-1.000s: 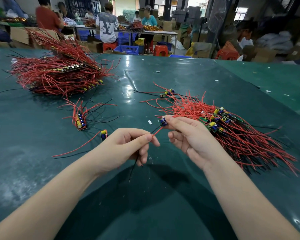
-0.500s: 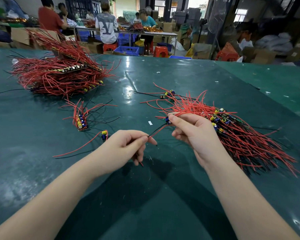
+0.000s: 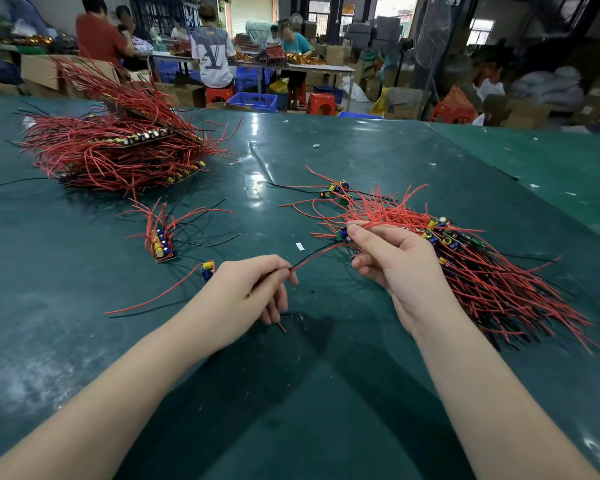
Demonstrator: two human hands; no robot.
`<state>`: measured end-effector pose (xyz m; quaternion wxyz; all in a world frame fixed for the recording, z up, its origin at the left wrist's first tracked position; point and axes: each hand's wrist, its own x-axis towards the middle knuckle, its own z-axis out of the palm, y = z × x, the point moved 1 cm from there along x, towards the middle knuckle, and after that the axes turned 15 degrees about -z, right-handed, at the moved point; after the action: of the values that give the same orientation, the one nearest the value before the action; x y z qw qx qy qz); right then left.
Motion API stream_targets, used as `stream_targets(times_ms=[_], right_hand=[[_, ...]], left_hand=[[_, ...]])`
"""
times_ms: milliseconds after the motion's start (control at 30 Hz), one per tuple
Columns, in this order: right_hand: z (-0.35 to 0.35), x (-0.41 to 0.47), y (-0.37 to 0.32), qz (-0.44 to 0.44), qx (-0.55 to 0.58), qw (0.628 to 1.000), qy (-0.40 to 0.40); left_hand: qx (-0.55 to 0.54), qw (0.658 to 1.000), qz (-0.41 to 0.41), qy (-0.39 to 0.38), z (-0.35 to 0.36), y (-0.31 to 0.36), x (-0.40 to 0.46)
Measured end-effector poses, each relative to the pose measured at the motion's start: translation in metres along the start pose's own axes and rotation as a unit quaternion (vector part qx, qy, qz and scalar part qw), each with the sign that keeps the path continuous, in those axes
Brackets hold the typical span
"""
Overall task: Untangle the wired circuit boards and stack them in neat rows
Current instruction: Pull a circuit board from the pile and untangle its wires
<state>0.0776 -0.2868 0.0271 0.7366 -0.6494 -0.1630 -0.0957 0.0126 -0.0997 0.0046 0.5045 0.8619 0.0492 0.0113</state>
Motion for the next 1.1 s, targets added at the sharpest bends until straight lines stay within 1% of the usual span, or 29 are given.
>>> stream_targets(times_ms=[100, 233, 300, 367, 467, 600, 733, 800, 1000, 1100], right_hand=[[-0.003, 0.002, 0.000, 0.004, 0.013, 1.000, 0.023], [-0.008, 0.005, -0.001, 0.015, 0.026, 0.998, 0.054], [-0.010, 0.006, -0.001, 0.029, 0.036, 0.997, 0.061], [-0.010, 0.005, -0.002, 0.047, 0.055, 0.995, 0.067], [-0.010, 0.005, -0.002, 0.056, 0.068, 0.993, 0.073], [-0.013, 0.007, -0.005, 0.051, 0.087, 0.990, 0.100], [-0.013, 0.007, -0.004, 0.063, 0.100, 0.988, 0.098], [-0.012, 0.007, -0.003, 0.072, 0.102, 0.987, 0.097], [-0.016, 0.008, -0.002, 0.069, 0.101, 0.986, 0.113], [-0.014, 0.008, -0.001, 0.070, 0.096, 0.987, 0.108]], left_hand=[[-0.021, 1.000, -0.006, 0.006, -0.001, 0.000, 0.001], [-0.017, 0.999, -0.004, 0.028, -0.004, 0.002, 0.001], [-0.048, 0.999, 0.010, 0.005, -0.004, 0.005, -0.001], [-0.110, 0.993, 0.021, -0.042, -0.004, 0.009, -0.004], [-0.177, 0.981, 0.011, -0.082, -0.003, 0.014, -0.007], [-0.203, 0.974, -0.019, -0.097, -0.004, 0.013, -0.007], [-0.230, 0.964, -0.017, -0.131, -0.002, 0.015, -0.010], [-0.240, 0.962, -0.013, -0.128, -0.002, 0.015, -0.010], [-0.265, 0.961, -0.031, -0.075, -0.002, 0.014, -0.005], [-0.257, 0.963, -0.022, -0.076, -0.002, 0.014, -0.006]])
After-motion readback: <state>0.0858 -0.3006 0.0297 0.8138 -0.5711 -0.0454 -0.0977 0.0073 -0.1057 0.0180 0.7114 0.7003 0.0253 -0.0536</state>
